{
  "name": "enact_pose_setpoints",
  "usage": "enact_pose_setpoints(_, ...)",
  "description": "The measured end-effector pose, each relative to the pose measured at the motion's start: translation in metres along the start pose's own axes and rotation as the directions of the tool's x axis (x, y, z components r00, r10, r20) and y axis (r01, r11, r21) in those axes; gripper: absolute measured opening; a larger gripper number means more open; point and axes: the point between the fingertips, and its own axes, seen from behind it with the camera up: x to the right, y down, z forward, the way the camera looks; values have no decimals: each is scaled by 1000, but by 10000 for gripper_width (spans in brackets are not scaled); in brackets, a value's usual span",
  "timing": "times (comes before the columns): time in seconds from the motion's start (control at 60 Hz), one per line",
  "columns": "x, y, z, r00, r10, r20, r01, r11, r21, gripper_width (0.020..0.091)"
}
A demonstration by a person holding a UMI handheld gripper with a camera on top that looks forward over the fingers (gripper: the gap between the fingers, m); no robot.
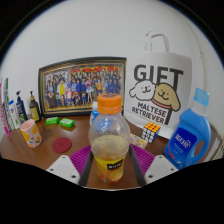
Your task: Pour water
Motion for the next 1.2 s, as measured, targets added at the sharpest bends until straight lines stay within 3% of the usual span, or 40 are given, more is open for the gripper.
enact_pose_setpoints(0.067, -1, -2, 8, 1000, 1, 9, -1, 1000, 16, 529)
enact_pose_setpoints(0.1, -1, -3, 9, 1000, 9, 9, -10, 1000, 18, 471)
enact_pose_setpoints(0.133, -3, -4, 9, 1000, 13, 5, -13, 1000, 17, 468)
enact_pose_setpoints(0.167, -4, -4, 10, 1000, 4, 9, -4, 1000, 15, 405)
enact_pose_setpoints(0.2, -5, -5, 11, 1000, -6, 8, 6, 1000, 18, 427)
enact_pose_setpoints(0.217, -5, -5, 11, 1000, -9, 7, 9, 1000, 16, 359)
enact_pose_setpoints(0.25, -6, -4, 12, 1000, -13, 6, 13, 1000, 12, 379)
enact_pose_setpoints(0.267, -6, -4, 12, 1000, -19, 3, 19, 1000, 8, 322)
enact_pose_setpoints(0.45, -6, -27, 12, 990, -120, -72, 121, 993, 11, 322)
enact_pose_setpoints(0.717, -51, -133, 2, 844, -482, -237, 508, 859, 64, 321)
enact_pose_setpoints(0.85, -106, -174, 4, 612, -722, -321, 770, 638, 33, 320)
enact_pose_setpoints(0.967, -158, -183, 14, 337, -874, -349, 926, 374, -43, 319)
enact_pose_setpoints(1.2, -214, -166, 41, -165, -934, -317, 970, -95, -225, 320)
